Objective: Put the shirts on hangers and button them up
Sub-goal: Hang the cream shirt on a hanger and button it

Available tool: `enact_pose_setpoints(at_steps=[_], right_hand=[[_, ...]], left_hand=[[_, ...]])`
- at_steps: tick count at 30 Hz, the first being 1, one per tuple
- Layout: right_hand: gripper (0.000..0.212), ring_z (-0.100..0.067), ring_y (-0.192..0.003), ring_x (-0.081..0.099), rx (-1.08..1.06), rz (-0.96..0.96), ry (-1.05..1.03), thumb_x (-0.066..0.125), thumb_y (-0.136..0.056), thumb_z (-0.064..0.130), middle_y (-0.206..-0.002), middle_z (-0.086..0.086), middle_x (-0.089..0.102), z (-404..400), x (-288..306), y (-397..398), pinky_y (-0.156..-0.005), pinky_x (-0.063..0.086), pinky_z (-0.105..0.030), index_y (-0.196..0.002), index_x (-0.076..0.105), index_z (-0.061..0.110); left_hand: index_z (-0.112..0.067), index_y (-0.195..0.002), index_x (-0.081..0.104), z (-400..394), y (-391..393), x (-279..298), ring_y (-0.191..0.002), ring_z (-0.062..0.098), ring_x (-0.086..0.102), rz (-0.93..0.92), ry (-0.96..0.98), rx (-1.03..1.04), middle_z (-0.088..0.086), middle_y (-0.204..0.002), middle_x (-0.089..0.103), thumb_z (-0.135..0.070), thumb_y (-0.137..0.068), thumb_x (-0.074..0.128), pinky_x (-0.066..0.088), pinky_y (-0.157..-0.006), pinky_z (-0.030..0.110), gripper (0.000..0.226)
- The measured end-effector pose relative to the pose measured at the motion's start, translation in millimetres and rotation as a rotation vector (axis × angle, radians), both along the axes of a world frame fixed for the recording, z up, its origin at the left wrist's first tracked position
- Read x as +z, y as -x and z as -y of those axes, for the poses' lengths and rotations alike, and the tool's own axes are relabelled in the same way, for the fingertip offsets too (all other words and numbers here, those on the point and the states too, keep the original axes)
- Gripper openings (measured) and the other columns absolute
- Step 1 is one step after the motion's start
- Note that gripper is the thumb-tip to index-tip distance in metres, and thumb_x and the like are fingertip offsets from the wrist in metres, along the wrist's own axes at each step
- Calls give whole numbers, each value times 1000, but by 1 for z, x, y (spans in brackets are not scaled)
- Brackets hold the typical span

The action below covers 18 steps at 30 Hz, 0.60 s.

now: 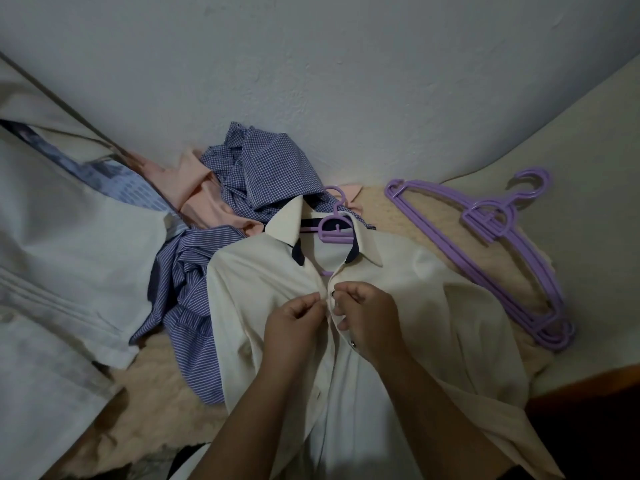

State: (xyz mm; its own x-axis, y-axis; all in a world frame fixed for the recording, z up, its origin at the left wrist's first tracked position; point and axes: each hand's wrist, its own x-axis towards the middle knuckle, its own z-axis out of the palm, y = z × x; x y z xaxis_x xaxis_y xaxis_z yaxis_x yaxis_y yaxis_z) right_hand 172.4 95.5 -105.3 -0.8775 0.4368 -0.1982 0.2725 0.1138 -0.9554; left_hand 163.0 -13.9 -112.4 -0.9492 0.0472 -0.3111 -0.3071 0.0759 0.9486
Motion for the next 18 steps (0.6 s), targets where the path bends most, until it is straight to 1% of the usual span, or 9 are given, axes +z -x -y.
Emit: enact_pose_setpoints(at_steps=[2,4,7,9,12,13,15,17,18], right_hand=[[17,-13,-63,56,18,-15,-34,57,-87,6,-66,6,62,-1,1,1,-73,52,-35,-83,67,19],[17,-19,-71,60,33,-35,-92,55,-88,6,-71,2,64,-2,1,1,-81,54,-41,-90,71,12],[19,-27,-85,65,45,-50,-204,54,-90,8,-87,-10,70,-2,0,2,-83,54,-45,-99,71,5],[18,-26,-76,65,52,-64,-226,56,-90,8,-86,-12,70,-3,2,2,-78,55,-43,-97,71,3],[16,-12,-54,60,47,-24,-106,55,-90,6,-76,-6,66,-4,6,2,-57,56,-28,-97,69,4],[16,-11,-52,59,44,-6,-38,53,-91,5,-73,-4,64,-5,7,2,-52,54,-23,-97,68,5],[14,-11,-52,60,45,14,70,52,-92,3,-67,-2,62,-7,8,2,-54,56,-24,-94,66,7],[15,-8,-48,58,50,13,127,52,-92,3,-62,-2,60,-9,8,4,-56,55,-23,-88,65,9],[18,-7,-46,56,54,10,135,52,-92,3,-60,-1,59,-10,8,5,-55,53,-20,-83,64,11]], left_hand=[[-17,-103,74,-1,0,4,-91,11,70,-27,32,-32,-3,-91,75,-14,-89,63,54,-92,35,18],[-16,-106,73,-2,0,6,-91,10,69,-58,56,-2,-4,-91,75,-15,-88,65,53,-92,34,20],[-14,-108,72,-3,-1,11,-88,2,66,-123,106,28,-9,-90,72,-14,-86,67,51,-85,19,22],[-16,-103,73,-4,-1,14,-81,-4,65,-154,123,-15,-13,-83,71,-12,-87,66,49,-73,7,18],[-21,-88,75,-6,-1,17,-68,-7,65,-160,122,-58,-17,-68,70,-6,-88,62,45,-61,3,19],[-17,-91,75,-6,1,15,-69,-7,65,-152,126,-52,-15,-70,71,-6,-88,62,45,-62,4,17],[-12,-99,75,-6,4,14,-74,-3,67,-138,124,-48,-10,-78,73,-7,-88,63,50,-68,8,17],[-11,-99,75,-6,4,15,-78,2,69,-122,102,-80,-4,-80,75,-7,-89,61,52,-72,12,18],[-11,-97,76,-6,4,17,-75,3,69,-110,83,-89,-3,-79,75,-6,-89,60,52,-69,12,19]])
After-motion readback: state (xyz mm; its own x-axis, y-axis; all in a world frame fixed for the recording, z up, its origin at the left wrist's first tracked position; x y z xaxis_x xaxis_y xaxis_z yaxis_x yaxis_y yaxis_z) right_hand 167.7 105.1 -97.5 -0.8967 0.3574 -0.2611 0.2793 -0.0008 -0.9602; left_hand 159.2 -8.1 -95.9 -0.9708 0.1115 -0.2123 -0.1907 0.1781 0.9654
